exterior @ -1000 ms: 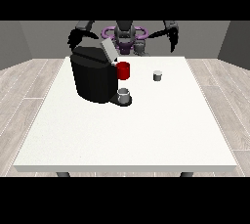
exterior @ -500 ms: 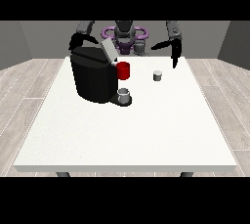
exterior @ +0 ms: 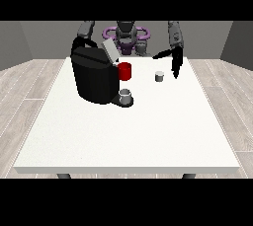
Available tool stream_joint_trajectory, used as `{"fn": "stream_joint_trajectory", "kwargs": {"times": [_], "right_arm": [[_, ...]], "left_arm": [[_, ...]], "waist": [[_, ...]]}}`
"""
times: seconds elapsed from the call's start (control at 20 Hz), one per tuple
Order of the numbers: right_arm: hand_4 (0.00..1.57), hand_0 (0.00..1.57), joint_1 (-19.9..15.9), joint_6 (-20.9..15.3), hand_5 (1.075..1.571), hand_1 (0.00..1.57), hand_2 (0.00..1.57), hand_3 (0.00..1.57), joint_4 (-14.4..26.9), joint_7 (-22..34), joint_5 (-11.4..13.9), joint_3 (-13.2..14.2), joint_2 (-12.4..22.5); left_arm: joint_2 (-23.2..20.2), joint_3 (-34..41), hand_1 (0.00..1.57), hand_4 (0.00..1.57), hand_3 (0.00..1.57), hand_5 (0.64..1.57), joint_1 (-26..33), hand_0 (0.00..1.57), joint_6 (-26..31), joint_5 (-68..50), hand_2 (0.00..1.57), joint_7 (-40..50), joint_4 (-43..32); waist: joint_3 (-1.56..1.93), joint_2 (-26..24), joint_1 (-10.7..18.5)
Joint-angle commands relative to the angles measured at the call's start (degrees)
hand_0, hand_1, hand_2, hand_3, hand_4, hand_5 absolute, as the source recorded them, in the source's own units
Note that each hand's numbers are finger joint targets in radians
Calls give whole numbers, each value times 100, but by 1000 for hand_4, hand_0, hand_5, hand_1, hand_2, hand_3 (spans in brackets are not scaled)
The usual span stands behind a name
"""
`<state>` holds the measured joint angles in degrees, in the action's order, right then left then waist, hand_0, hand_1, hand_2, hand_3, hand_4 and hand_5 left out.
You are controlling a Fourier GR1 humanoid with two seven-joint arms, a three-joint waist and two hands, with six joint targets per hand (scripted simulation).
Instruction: Insert the coffee pod into the coffee machine and close the lid
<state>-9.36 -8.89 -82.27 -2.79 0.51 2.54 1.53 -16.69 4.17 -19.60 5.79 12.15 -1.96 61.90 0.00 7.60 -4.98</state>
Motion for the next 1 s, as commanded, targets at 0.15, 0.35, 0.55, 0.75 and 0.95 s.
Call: {"fn": "stream_joint_trajectory", "kwargs": {"times": [0.15, 0.35, 0.55, 0.75, 0.95], "right_arm": [[410, 0, -123, 129, 1571, 0, 0, 0, 495, -244, -66, 171, 144], [427, 0, -322, 33, 1571, 0, 0, 0, 466, 220, -44, 155, 146], [435, 0, -237, -89, 1571, 0, 0, 0, 398, -122, 132, -124, -109], [476, 0, -8, 179, 1571, 0, 0, 0, 789, -501, -162, 271, 148], [487, 0, -202, -14, 1571, 0, 0, 0, 176, 313, 105, -145, 23]], "left_arm": [[-104, -57, 0, 0, 0, 1571, -545, 0, -41, 466, 459, -240, -734], [118, -198, 647, 0, 349, 1571, -513, 647, -319, 819, 718, -5, -1126], [-281, -71, 615, 0, 477, 1571, -699, 615, -303, 1016, 738, -456, -1643], [-133, -405, 600, 0, 469, 1571, -426, 600, -390, 1388, 715, -486, -1609], [-363, -304, 608, 0, 483, 1571, -702, 608, -790, 1718, 745, -940, -2221]], "waist": [[0, 60, -90], [-1, -175, -17], [-2, 138, -221], [1, -58, -44], [-3, 21, -315]]}}
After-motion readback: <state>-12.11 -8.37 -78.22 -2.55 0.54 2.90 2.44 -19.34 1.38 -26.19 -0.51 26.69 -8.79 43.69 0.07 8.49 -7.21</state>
